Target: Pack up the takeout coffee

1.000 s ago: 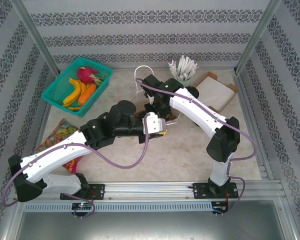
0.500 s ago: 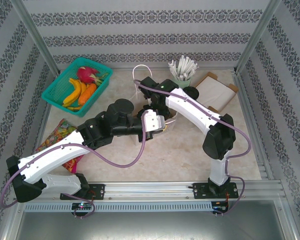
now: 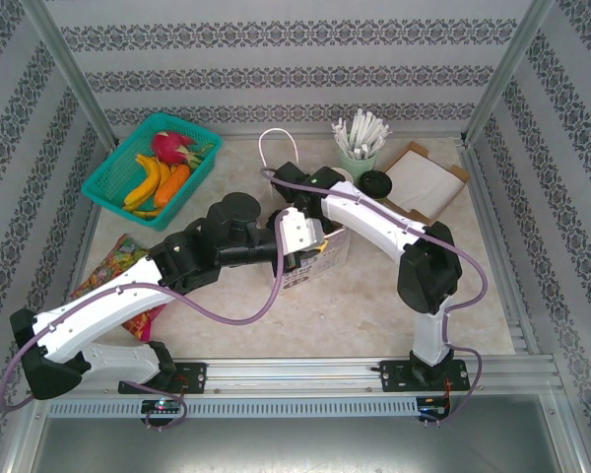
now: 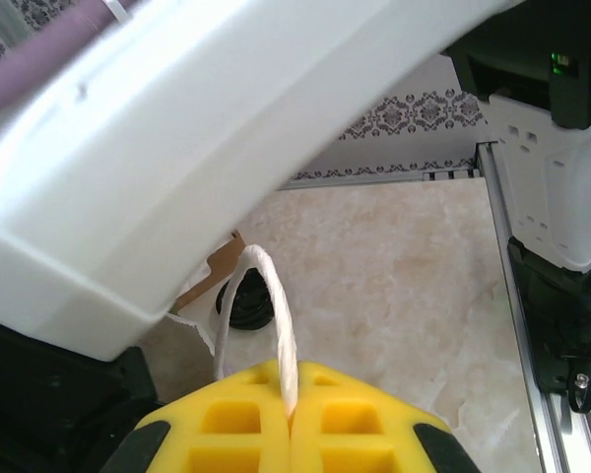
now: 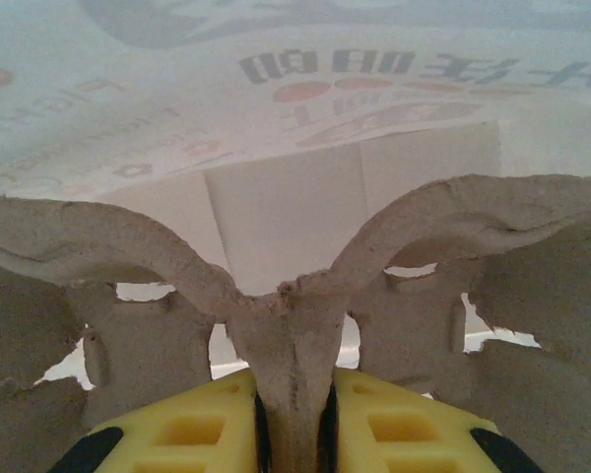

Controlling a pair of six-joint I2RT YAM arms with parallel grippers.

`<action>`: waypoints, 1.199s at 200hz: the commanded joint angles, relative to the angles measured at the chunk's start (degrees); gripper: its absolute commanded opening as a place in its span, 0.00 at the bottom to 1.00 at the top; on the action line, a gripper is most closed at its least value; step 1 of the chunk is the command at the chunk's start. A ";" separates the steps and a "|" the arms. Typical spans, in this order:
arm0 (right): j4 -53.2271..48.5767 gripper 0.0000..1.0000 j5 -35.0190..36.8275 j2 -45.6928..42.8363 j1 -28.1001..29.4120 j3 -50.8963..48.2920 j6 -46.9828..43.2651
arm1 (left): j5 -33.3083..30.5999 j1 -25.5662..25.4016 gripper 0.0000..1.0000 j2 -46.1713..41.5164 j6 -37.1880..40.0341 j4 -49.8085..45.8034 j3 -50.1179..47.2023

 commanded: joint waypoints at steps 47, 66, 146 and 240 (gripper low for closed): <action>3.10 0.23 0.99 -2.23 1.29 -1.97 -0.92 | -2.31 2.82 0.43 -3.44 -6.65 0.45 2.25; 4.38 0.23 0.85 -3.17 1.29 -3.01 -1.08 | -1.57 8.27 0.62 -5.71 -11.35 2.20 1.15; 6.83 0.23 -0.55 -3.25 1.34 -4.93 -1.35 | 1.51 37.77 0.78 4.37 -43.40 -3.34 11.02; 8.61 0.23 -0.87 -3.47 1.35 -6.58 -0.53 | 15.93 38.31 0.69 22.40 -39.51 -6.56 24.55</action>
